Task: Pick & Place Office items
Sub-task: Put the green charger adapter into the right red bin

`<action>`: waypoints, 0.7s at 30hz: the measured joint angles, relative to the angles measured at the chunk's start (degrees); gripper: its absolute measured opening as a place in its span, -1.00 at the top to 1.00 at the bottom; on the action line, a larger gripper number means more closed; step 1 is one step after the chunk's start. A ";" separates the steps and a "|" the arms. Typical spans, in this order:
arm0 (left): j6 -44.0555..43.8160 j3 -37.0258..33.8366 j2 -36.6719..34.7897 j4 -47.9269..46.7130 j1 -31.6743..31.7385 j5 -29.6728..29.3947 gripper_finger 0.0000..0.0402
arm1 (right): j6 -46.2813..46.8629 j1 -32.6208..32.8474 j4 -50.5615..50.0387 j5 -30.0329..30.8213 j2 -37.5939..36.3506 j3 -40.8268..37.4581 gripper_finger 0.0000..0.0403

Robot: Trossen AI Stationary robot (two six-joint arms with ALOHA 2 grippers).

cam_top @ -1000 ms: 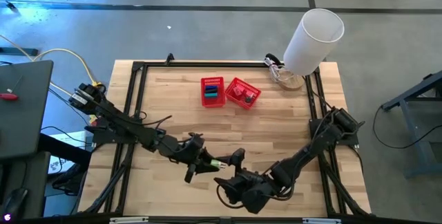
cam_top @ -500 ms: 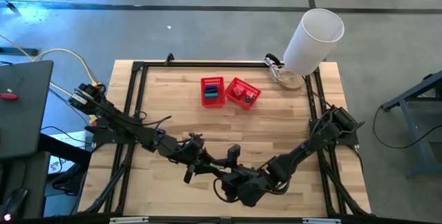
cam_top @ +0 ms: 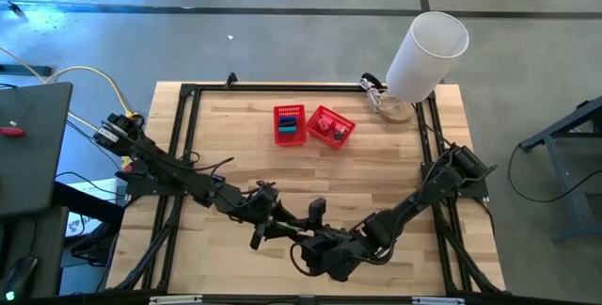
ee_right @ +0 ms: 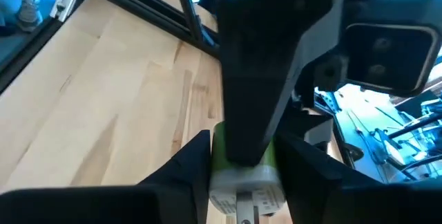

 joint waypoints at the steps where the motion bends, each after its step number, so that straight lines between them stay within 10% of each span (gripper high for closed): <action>1: 0.03 0.00 -0.02 0.19 0.00 0.53 0.02 | 0.25 0.03 -0.32 -0.06 0.04 0.00 0.39; 12: 0.46 0.00 -0.02 2.95 0.31 1.39 -0.20 | 3.09 1.70 -1.78 -1.00 0.04 0.00 0.39; 21: 20.61 0.00 0.00 2.78 0.28 1.18 -0.21 | 16.80 3.54 -11.59 -9.67 0.03 0.00 0.39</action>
